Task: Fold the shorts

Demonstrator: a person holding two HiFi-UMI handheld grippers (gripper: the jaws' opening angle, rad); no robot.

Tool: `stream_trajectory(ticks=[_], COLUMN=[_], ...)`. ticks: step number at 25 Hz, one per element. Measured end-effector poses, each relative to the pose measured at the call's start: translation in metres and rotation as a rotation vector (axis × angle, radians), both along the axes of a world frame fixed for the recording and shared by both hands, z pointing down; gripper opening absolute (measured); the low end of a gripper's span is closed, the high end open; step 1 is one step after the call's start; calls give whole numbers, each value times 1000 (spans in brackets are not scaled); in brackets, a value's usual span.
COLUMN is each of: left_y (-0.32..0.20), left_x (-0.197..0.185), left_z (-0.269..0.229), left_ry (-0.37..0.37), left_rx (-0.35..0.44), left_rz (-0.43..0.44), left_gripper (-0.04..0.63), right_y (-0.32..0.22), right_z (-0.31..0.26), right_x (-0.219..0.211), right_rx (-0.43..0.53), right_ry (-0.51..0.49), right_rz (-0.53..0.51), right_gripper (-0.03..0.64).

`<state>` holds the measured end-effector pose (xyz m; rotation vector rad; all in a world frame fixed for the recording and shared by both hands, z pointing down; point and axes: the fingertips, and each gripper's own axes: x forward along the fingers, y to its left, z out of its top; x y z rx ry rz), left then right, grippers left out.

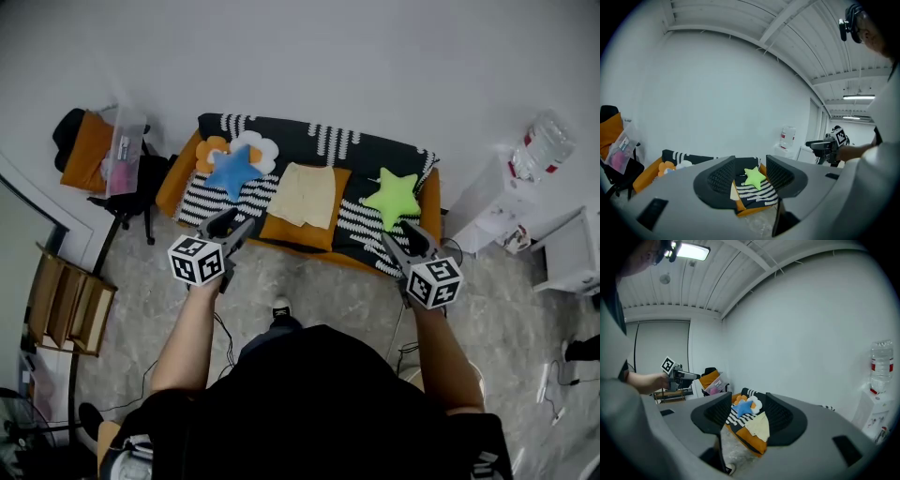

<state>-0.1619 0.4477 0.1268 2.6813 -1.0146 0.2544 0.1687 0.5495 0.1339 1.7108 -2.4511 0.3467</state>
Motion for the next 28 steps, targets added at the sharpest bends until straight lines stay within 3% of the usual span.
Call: stream_trajectory(ticks=[13, 28], left_y=[-34, -150], left_x=[4, -21], left_z=[29, 58], left_ry=[27, 18], left_rx=[-43, -108], left_rz=[27, 54], left_gripper=[249, 256], right_y=[-25, -135], right_z=[20, 31], right_x=[-2, -25], right_rx=[-58, -86], right_ry=[29, 12], right_rz=[21, 63], right_gripper=[247, 250])
